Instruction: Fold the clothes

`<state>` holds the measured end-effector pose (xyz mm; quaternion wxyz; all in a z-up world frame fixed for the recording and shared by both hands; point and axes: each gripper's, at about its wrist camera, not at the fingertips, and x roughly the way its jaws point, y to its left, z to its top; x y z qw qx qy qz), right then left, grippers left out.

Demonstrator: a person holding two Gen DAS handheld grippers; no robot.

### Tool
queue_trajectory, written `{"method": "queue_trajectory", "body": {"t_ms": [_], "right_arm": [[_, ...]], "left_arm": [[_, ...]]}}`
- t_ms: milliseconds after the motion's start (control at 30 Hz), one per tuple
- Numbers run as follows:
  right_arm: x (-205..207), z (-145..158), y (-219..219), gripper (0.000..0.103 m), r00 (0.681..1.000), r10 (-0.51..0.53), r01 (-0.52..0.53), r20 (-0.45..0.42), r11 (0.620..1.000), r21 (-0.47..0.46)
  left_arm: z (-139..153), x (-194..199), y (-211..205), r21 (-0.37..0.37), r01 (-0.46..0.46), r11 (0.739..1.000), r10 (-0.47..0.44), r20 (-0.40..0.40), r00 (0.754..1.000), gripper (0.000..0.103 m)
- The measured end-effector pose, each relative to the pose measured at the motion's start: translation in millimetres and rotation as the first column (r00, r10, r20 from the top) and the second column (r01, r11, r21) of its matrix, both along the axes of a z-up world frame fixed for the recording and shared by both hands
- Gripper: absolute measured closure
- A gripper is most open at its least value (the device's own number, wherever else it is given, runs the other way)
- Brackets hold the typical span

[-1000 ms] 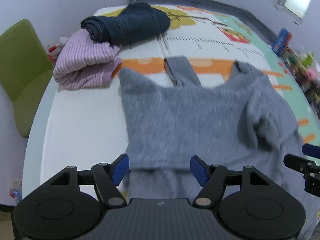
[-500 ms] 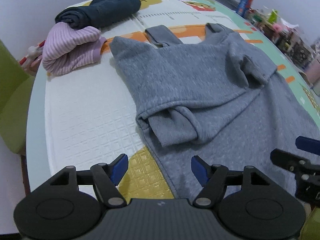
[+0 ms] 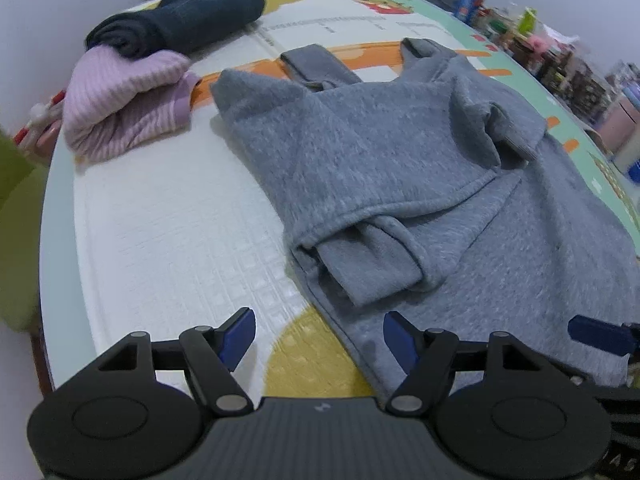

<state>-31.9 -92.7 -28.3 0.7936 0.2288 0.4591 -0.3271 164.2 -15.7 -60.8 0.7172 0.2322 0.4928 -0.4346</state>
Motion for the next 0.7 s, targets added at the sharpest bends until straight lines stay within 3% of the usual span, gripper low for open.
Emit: {"method": "queue_trajectory", "body": {"t_ms": [200,367,600,700], "right_arm": [[21,-13,40,0.042,0.984,-0.177,0.176,-0.011,0.984,-0.026],[35,-19,80,0.041,0.927,-0.375,0.375,0.006,0.927,-0.024],[54,-16,114,0.040,0.857,-0.515,0.514,0.000,0.856,-0.047],[61,-17,117,0.038,0.842,-0.540,0.538,-0.012,0.841,-0.060]], "left_arm": [[1,33,9,-0.027,0.183,0.983,-0.182,0.025,0.983,0.029],[6,57,21,-0.025,0.300,0.954,-0.299,0.042,0.953,0.029],[6,74,21,-0.020,0.406,0.914,-0.405,0.045,0.913,0.028],[3,78,16,-0.018,0.430,0.903,-0.429,0.038,0.903,0.027]]}}
